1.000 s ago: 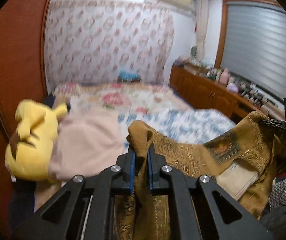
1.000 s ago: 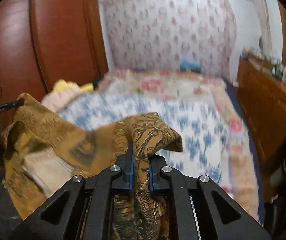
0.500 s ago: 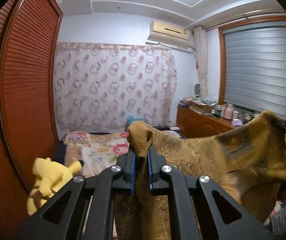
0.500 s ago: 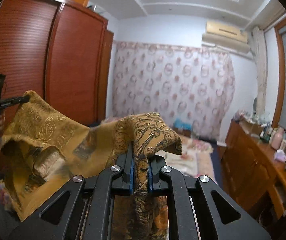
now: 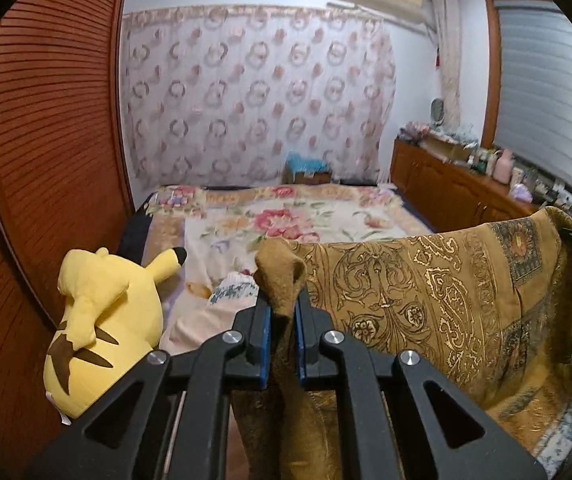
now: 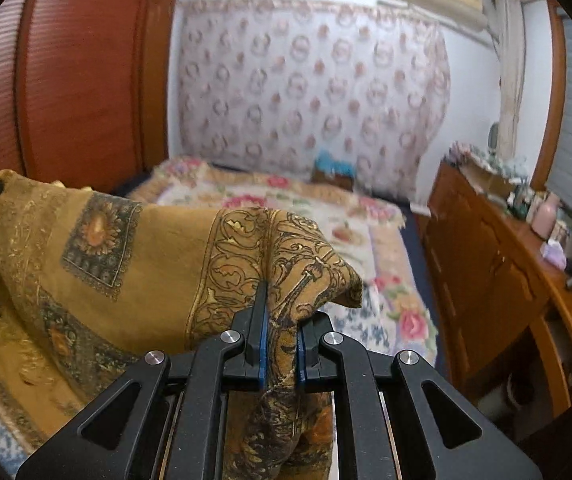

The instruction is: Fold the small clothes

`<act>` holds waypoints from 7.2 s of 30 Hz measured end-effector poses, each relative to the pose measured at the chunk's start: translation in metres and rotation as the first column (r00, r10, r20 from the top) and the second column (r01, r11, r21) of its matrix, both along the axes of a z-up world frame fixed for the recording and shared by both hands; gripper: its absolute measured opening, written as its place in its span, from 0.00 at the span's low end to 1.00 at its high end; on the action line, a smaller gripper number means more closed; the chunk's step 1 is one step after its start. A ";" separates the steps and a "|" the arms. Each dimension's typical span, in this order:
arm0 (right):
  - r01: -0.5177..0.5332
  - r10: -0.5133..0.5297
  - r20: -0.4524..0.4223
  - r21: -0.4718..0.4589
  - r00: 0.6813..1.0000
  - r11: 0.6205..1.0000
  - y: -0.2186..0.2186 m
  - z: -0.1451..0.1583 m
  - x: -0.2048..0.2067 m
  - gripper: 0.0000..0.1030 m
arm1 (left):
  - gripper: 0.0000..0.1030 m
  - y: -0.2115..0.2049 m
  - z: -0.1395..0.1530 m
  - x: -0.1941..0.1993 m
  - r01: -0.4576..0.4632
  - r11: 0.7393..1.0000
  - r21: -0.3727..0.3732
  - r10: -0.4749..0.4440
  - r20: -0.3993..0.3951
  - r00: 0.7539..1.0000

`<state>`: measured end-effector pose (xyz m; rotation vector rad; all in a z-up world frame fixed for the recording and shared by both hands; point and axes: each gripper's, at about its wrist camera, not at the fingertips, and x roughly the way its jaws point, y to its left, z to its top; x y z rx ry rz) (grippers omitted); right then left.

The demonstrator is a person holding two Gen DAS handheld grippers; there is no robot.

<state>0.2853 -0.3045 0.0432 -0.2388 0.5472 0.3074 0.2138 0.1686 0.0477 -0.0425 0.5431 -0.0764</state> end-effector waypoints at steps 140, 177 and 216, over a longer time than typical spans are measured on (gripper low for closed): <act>-0.090 0.080 -0.201 -0.045 0.976 0.995 -0.002 -0.120 -0.157 0.51 | 0.54 -0.019 -0.117 -0.191 -0.012 0.999 -0.041 0.003 -0.199 0.980; -0.126 0.115 -0.298 -0.018 0.948 0.992 0.035 -0.171 -0.142 0.72 | 0.55 0.005 -0.153 -0.174 -0.068 0.991 -0.111 0.033 -0.288 0.957; -0.128 0.118 -0.299 -0.016 0.947 0.992 0.033 -0.170 -0.143 0.73 | 0.03 -0.097 -0.058 -0.153 0.214 0.971 -0.109 -0.217 -0.013 0.976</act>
